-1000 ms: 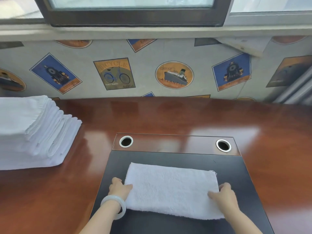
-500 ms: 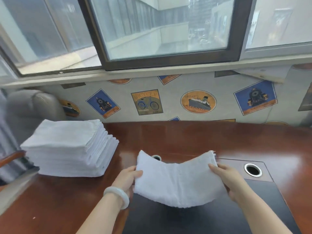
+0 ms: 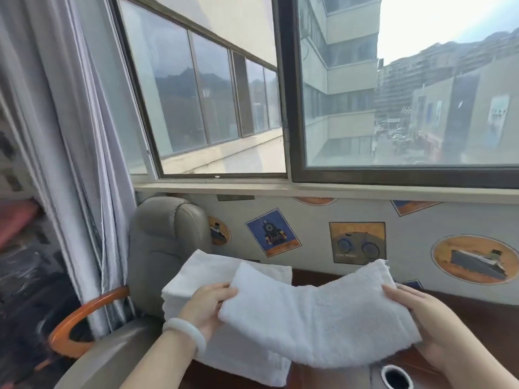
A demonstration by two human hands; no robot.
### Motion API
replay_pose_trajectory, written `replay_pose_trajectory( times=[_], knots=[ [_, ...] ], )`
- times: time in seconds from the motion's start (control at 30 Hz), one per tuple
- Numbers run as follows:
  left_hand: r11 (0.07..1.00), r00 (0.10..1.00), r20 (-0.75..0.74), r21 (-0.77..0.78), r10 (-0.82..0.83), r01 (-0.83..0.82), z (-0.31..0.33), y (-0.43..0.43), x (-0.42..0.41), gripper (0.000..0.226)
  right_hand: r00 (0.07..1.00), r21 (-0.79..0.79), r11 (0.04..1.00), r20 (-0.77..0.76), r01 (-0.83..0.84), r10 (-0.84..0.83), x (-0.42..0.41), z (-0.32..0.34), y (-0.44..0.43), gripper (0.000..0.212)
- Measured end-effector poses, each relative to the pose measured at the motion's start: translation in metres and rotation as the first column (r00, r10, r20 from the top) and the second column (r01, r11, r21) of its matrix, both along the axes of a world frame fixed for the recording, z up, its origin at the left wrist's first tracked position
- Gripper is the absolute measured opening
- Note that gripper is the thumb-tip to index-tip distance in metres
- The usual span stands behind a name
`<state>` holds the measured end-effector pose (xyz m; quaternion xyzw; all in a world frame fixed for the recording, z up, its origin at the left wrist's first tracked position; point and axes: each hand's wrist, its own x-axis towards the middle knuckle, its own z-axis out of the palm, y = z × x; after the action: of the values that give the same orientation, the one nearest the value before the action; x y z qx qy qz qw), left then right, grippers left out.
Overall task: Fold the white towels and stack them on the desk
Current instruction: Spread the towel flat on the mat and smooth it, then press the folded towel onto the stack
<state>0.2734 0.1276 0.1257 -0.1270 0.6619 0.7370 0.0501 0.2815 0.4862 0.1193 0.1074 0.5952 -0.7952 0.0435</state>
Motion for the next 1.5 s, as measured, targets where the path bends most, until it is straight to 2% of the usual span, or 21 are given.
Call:
replay_pose_trajectory(
  times=[0.13, 0.27, 0.47, 0.6, 0.67, 0.77, 0.87, 0.97, 1.07, 1.2, 1.27, 1.33, 1.4, 1.5],
  knots=[
    [1.0, 1.0, 0.011, 0.016, 0.003, -0.004, 0.009, -0.097, -0.042, 0.022, 0.998, 0.0, 1.0, 0.047, 0.031, -0.031, -0.034, 0.011, -0.091, 0.02],
    [0.999, 0.999, 0.042, -0.03, -0.032, 0.033, 0.016, -0.173, -0.089, 0.024, 0.987, 0.045, 0.996, 0.143, 0.072, -0.078, -0.068, 0.015, -0.166, 0.023],
    [0.985, 0.996, -0.008, -0.146, -0.094, 0.091, 0.024, -0.244, -0.177, 0.02, 0.968, 0.06, 0.982, 0.168, 0.181, -0.188, -0.121, 0.021, -0.208, 0.013],
    [0.938, 0.98, 0.186, -0.324, -0.066, 0.125, -0.035, -0.259, -0.206, 0.017, 0.914, 0.197, 0.961, 0.321, 0.192, -0.248, -0.139, -0.041, -0.223, 0.025],
    [0.927, 0.959, 0.279, -0.341, -0.056, 0.153, -0.064, -0.261, -0.208, 0.02, 0.899, 0.286, 0.938, 0.331, 0.195, -0.288, -0.142, -0.068, -0.228, 0.022],
    [0.928, 0.962, 0.257, -0.33, -0.087, 0.172, -0.079, -0.264, -0.207, 0.014, 0.907, 0.536, 0.811, 0.181, 0.235, -0.382, -0.152, -0.085, -0.23, 0.021],
    [0.89, 0.978, 0.179, -0.423, -0.103, 0.171, -0.077, -0.265, -0.21, 0.013, 0.945, 0.788, 0.584, 0.007, 0.195, -0.326, -0.157, -0.077, -0.238, 0.019],
    [0.88, 0.989, 0.086, -0.452, -0.117, 0.143, -0.068, -0.264, -0.211, 0.011, 0.938, 0.815, 0.513, -0.104, 0.27, -0.329, -0.162, -0.063, -0.241, 0.015],
    [0.86, 0.991, 0.077, -0.491, -0.111, 0.134, -0.067, -0.267, -0.207, 0.013, 0.933, 0.842, 0.479, -0.073, 0.247, -0.353, -0.166, -0.072, -0.232, 0.02],
    [0.85, 0.984, 0.16, -0.504, -0.082, 0.153, -0.077, -0.271, -0.198, 0.014, 0.949, 0.854, 0.518, 0.123, 0.048, -0.291, -0.165, -0.096, -0.215, 0.025],
    [0.875, 0.979, 0.189, -0.458, -0.075, 0.155, -0.078, -0.275, -0.194, 0.024, 0.938, 0.859, 0.512, 0.191, -0.018, -0.288, -0.164, -0.109, -0.2, 0.039],
    [0.893, 0.968, 0.227, -0.407, -0.103, 0.19, -0.076, -0.279, -0.19, 0.03, 0.941, 0.809, 0.588, 0.19, 0.012, -0.281, -0.172, -0.13, -0.176, 0.039],
    [0.899, 0.959, 0.256, -0.381, -0.123, 0.217, -0.073, -0.282, -0.184, 0.029, 0.933, 0.775, 0.632, 0.218, 0.014, -0.288, -0.147, -0.097, -0.211, 0.04],
    [0.877, 0.954, 0.27, -0.418, -0.129, 0.237, -0.073, -0.28, -0.177, 0.023, 0.899, 0.608, 0.792, 0.315, 0.057, -0.305, -0.125, -0.083, -0.237, 0.038]
  ],
)
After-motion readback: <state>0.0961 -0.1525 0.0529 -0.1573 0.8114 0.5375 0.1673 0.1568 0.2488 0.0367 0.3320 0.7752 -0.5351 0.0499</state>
